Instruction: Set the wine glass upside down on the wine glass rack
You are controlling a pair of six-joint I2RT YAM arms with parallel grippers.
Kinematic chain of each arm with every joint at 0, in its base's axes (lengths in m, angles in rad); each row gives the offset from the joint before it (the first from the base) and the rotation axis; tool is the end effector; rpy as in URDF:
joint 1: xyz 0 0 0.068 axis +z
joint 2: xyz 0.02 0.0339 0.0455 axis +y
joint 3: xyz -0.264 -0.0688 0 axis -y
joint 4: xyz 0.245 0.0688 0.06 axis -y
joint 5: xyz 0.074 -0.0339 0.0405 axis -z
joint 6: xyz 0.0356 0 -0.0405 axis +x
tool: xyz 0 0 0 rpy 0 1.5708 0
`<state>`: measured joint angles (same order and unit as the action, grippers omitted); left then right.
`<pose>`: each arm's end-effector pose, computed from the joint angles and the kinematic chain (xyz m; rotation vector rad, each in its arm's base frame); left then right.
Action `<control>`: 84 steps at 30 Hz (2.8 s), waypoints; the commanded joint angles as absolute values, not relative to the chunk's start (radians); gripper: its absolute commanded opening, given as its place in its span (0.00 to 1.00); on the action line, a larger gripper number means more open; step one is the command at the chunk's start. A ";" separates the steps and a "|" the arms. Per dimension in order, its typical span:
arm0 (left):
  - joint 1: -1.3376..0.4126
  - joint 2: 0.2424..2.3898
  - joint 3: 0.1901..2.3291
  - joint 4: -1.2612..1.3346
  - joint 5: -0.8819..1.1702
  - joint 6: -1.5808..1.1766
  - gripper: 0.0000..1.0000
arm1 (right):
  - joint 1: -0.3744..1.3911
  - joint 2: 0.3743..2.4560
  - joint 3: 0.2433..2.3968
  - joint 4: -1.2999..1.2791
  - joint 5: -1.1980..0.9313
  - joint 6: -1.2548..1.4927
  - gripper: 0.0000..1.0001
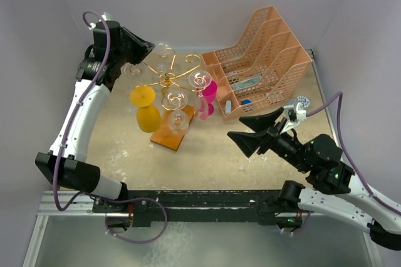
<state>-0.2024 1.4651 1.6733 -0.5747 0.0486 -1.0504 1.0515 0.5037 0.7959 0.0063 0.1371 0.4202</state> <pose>0.3148 -0.0664 0.4461 -0.8081 1.8732 -0.8620 0.0591 0.0936 0.4011 -0.3024 1.3337 1.1682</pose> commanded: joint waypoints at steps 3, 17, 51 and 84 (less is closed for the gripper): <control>-0.193 1.466 1.750 -0.587 -0.003 -0.979 0.15 | 1.050 0.512 0.796 0.060 0.133 0.432 0.75; -0.193 1.442 1.828 -0.562 0.044 -0.935 0.25 | 1.050 0.557 0.852 -0.034 0.294 0.489 0.73; -0.253 0.672 1.500 -0.889 -0.057 -0.467 0.50 | 0.617 1.362 1.333 -0.358 0.198 0.590 0.67; -0.311 0.807 1.626 -0.909 -0.153 -0.457 0.69 | 0.549 1.737 1.555 -0.388 0.165 0.382 0.00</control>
<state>-0.3027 0.8066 1.5932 -0.9234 -0.1604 -0.4858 0.5488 1.8198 1.5349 -0.3862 0.1875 0.4103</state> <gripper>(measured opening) 0.687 0.016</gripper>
